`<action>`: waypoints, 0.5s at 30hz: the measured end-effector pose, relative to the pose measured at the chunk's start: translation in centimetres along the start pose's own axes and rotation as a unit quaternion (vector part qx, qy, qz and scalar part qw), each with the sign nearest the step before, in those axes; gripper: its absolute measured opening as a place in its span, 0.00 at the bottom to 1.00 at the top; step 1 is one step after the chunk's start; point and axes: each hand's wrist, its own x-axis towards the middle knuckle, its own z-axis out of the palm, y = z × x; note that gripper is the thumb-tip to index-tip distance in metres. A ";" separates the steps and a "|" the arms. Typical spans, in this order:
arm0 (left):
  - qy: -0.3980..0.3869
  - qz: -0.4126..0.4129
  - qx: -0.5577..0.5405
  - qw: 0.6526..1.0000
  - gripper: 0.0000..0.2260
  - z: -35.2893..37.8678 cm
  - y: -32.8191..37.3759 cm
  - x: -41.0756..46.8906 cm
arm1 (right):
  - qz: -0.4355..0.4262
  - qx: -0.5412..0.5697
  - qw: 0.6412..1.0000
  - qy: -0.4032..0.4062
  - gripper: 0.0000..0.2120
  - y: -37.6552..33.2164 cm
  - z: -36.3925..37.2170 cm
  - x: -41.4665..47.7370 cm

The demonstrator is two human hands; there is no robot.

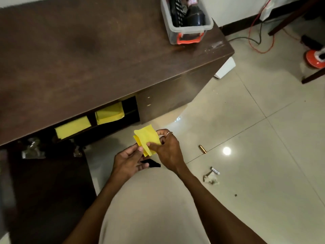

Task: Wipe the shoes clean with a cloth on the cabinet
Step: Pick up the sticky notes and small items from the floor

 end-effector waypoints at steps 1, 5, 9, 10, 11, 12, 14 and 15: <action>-0.003 -0.003 -0.010 1.000 0.10 -0.1 0.4 -0.5 | -0.006 -0.011 1.000 -0.006 0.17 -0.6 0.3 -0.2; 0.020 0.013 -0.010 1.000 0.06 -0.6 1.4 -1.7 | -0.015 -0.050 0.998 -0.024 0.17 -2.2 1.4 -0.4; 0.113 0.030 -0.025 0.993 0.07 -2.7 1.8 -1.5 | -0.025 -0.061 0.997 -0.038 0.20 -2.8 3.6 -0.4; 0.136 0.034 -0.041 0.989 0.06 -3.4 1.9 -1.4 | -0.030 -0.059 0.997 -0.035 0.21 -3.0 4.3 -0.4; 0.157 0.040 -0.050 0.986 0.06 -4.1 2.1 -1.4 | -0.023 -0.047 0.998 -0.038 0.20 -3.4 4.9 -0.3; 0.170 0.045 -0.057 0.983 0.07 -4.8 2.3 -1.3 | 0.001 -0.016 0.999 -0.051 0.19 -4.1 5.3 -0.2; 0.188 0.051 -0.076 0.978 0.07 -5.8 2.9 -1.3 | 0.064 0.046 0.992 -0.096 0.10 -5.6 6.0 0.4; 0.198 0.054 -0.087 0.975 0.05 -6.3 3.3 -1.3 | 0.086 0.058 0.988 -0.114 0.06 -6.3 6.4 0.7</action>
